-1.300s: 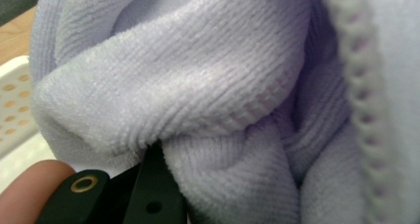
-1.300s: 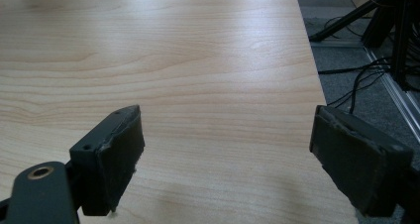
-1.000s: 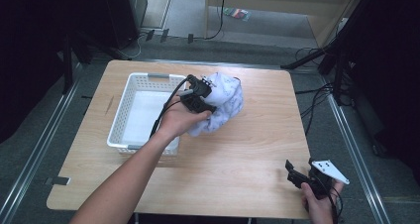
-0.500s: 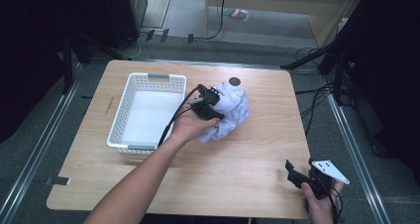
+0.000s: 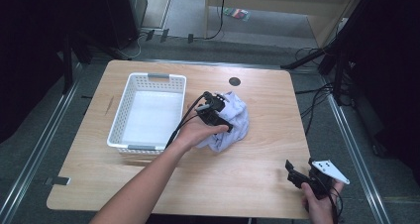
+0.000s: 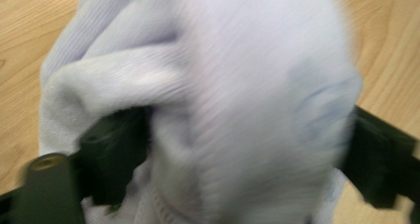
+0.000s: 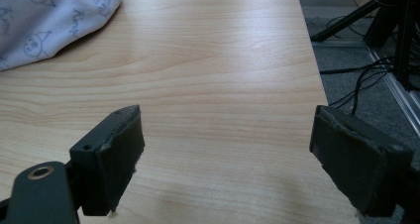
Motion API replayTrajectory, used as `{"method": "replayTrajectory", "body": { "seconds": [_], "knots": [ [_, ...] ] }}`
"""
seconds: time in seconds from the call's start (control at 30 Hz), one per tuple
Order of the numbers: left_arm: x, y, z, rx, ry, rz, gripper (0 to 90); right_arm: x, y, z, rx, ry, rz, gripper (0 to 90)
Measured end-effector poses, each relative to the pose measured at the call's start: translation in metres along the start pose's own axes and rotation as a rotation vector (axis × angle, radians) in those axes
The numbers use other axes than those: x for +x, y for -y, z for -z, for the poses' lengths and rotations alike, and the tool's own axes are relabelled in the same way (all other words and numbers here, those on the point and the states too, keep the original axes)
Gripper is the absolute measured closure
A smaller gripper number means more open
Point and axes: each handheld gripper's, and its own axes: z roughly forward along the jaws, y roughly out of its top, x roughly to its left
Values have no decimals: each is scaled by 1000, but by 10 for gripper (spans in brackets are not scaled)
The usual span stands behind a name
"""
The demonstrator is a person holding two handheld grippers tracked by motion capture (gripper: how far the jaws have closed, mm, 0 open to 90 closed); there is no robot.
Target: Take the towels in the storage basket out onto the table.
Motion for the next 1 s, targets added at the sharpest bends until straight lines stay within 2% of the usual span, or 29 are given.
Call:
{"method": "replayTrajectory", "body": {
  "seconds": [0.03, 0.1, 0.3, 0.53, 0.63, 0.73, 0.9, 1.0],
  "knots": [
    [0, 0, 3, -14, -3, 5, 89, 0, 0, 0, 0, 0, 1, 137],
    [2, -1, 8, -28, 34, 13, 49, 0, 0, 0, 0, 1, 2, 137],
    [3, -1, 21, -50, 38, 9, 10, 0, 0, 0, -1, 1, 1, 137],
    [12, 1, 42, -93, 33, 34, 0, 0, 0, 0, 0, 2, 2, 137],
    [16, 2, 50, -107, 3, 31, 0, 0, 0, 0, 1, 2, 2, 137],
    [21, 4, 56, -109, -1, 29, 0, 0, 0, 0, 3, 4, 5, 137],
    [34, 10, 69, -145, -19, 55, 0, 0, 0, 0, 3, 2, 4, 137],
    [44, 15, 78, -159, -15, 78, 0, 0, 0, 0, 6, 5, 3, 137]
  ]
}}
